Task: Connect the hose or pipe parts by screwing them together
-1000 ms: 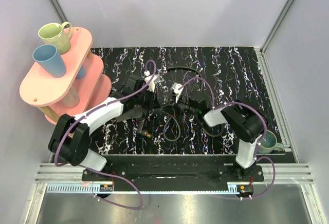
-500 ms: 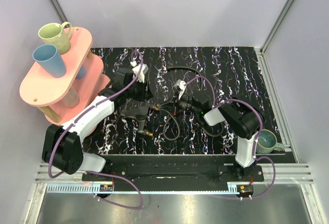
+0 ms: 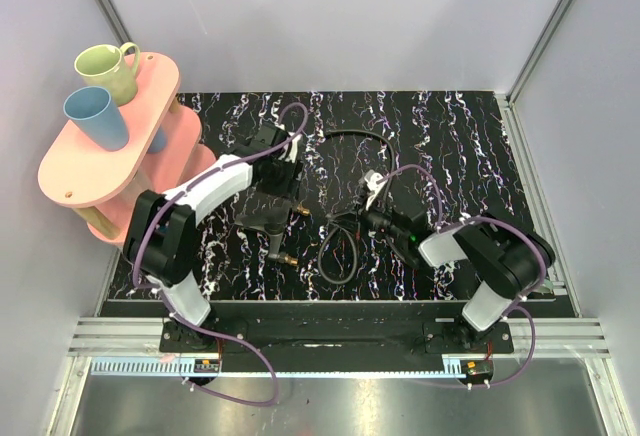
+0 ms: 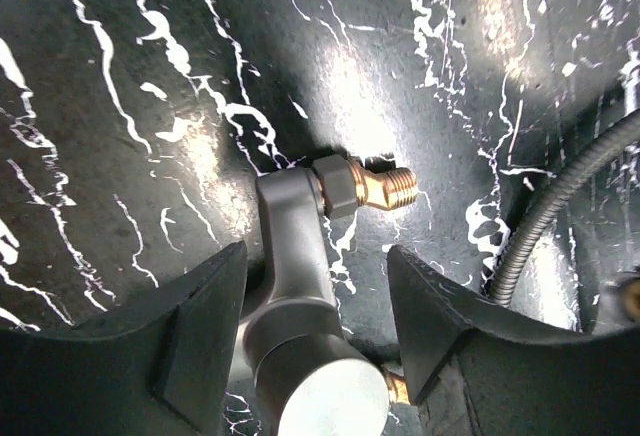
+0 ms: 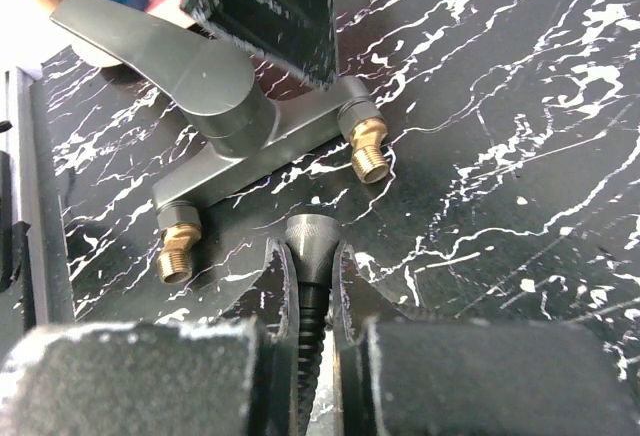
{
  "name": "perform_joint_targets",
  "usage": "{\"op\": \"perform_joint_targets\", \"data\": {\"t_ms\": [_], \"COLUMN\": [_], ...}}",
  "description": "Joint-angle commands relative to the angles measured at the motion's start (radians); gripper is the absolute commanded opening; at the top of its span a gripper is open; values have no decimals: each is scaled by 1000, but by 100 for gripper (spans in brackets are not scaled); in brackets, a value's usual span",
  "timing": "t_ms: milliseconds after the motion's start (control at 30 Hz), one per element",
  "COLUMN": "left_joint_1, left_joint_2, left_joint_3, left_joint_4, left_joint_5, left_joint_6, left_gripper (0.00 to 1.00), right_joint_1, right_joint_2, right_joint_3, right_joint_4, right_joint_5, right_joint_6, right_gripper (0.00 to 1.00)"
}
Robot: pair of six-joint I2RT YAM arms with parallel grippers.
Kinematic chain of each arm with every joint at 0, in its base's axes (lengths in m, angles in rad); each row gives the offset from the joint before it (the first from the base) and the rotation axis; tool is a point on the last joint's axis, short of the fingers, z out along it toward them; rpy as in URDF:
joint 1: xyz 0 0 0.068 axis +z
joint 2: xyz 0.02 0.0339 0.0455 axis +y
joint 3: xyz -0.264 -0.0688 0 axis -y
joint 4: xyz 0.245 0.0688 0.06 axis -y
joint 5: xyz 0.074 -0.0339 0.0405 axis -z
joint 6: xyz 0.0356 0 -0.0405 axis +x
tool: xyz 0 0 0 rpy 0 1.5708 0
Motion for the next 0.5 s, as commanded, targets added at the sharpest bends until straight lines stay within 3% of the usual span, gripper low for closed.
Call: {"op": "perform_joint_targets", "data": {"t_ms": [0,467], "left_joint_1": [-28,-71], "left_joint_2": [60,143], "left_joint_3": [82,61], "left_joint_4": [-78,-113], "left_joint_5": [-33,-176], "left_joint_6": [47,71], "left_gripper": [61,56], "right_joint_1": [0,-3], "right_joint_2": [-101,-167], "right_joint_3": [-32,-41], "right_joint_4": [-45,-78], "right_joint_5": [134,174], "right_joint_6": [-53,-96], "right_gripper": [0,0]}}
